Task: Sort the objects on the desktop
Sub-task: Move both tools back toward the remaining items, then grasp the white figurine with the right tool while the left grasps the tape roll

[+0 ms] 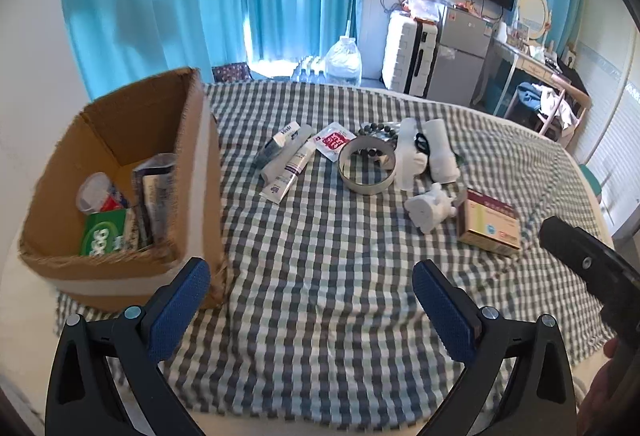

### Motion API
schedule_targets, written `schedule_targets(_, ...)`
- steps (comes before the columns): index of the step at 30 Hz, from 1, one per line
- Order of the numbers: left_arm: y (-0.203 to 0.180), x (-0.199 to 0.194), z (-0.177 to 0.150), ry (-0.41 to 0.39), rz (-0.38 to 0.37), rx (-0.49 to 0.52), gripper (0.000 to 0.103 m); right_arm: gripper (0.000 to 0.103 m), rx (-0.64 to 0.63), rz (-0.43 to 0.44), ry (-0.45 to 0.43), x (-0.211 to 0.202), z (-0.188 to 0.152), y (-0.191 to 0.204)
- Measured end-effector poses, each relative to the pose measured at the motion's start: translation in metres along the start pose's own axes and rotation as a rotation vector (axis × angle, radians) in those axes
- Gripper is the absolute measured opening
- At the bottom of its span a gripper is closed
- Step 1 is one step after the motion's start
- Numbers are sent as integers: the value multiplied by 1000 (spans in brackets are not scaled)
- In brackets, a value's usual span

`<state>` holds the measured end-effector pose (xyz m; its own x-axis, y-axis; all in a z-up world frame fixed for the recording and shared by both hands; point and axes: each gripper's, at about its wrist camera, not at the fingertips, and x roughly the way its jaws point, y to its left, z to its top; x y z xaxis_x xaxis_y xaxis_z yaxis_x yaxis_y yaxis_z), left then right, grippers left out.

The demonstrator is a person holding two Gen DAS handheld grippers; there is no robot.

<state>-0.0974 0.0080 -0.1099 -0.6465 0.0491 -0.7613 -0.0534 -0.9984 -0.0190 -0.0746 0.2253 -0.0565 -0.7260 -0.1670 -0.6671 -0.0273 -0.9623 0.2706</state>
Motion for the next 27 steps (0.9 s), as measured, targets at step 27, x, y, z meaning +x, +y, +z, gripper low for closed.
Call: schedule_targets(27,-30,178,19,110,15,114,103,82,-102,-123,200,215,16,-49)
